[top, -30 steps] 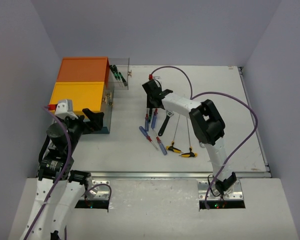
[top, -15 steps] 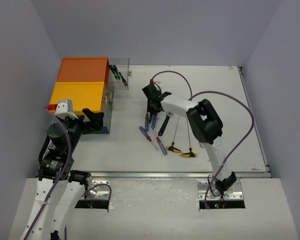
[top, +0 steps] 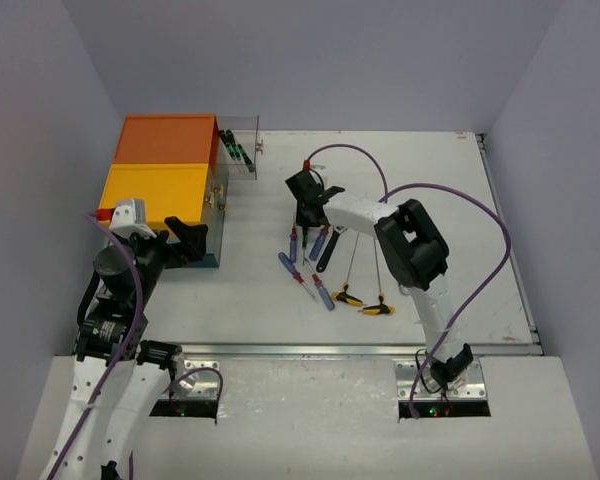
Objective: Sort the tools into containers
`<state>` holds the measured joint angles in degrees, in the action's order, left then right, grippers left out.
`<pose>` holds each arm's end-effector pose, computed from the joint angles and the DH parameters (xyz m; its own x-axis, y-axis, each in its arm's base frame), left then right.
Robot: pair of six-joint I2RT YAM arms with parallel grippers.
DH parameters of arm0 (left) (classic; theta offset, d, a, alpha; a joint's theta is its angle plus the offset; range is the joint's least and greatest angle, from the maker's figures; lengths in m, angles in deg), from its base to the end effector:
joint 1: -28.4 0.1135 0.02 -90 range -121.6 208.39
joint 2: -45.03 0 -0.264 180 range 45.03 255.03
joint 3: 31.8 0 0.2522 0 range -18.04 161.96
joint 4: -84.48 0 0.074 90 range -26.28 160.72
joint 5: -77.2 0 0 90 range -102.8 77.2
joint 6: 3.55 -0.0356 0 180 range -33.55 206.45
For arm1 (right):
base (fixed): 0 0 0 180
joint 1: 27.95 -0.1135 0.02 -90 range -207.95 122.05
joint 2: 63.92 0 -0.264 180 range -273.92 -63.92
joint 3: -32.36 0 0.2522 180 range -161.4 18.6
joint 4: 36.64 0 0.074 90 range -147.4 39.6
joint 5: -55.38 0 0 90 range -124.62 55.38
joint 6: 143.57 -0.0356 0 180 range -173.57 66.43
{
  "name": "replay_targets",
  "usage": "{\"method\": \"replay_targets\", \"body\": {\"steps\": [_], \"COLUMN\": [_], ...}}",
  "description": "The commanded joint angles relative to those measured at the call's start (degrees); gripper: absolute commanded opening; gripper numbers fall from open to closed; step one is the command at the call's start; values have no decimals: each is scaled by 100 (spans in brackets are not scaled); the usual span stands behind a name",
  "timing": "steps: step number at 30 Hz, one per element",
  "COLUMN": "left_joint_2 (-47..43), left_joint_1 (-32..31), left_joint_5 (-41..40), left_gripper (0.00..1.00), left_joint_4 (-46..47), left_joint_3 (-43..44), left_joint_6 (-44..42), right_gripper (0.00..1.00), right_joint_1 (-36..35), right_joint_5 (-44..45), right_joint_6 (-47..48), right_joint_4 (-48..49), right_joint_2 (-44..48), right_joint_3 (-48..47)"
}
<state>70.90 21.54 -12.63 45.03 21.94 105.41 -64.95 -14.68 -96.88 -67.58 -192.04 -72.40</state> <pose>0.1120 -0.0136 0.3246 -0.2282 -0.2998 -0.9263 0.0509 0.9464 -0.3189 0.3884 0.2775 0.1339 -0.7510 0.2415 -0.6146 0.1489 0.9687 0.1988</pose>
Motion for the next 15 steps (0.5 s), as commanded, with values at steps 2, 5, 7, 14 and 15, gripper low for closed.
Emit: {"method": "replay_targets", "body": {"steps": [2, 5, 7, 14, 15], "left_joint_2": [-38, -40, -59, -73, -73], "left_joint_1": [-62, -62, -62, -62, -62], "left_joint_5": [19, 19, 19, 19, 19], "left_gripper": [100, 100, 100, 100, 100], "left_joint_4": [256, 256, 255, 258, 258], "left_joint_3": [-8, -8, -8, -17, -17], "left_joint_6": [29, 30, 37, 38, 38], "right_gripper": [8, 8, 6, 0, 0], "right_joint_1": [-45, -45, -45, -36, -41], "right_joint_5": [192, 316, 327, -925, -1201], "right_joint_6": [164, 427, 773, 2242, 2508], "right_joint_4": [356, 636, 1360, 2927, 2977], "right_joint_2": [1292, 2037, 2713, 3097, 2881], "right_joint_3": [452, 835, 1215, 713, 339]}}
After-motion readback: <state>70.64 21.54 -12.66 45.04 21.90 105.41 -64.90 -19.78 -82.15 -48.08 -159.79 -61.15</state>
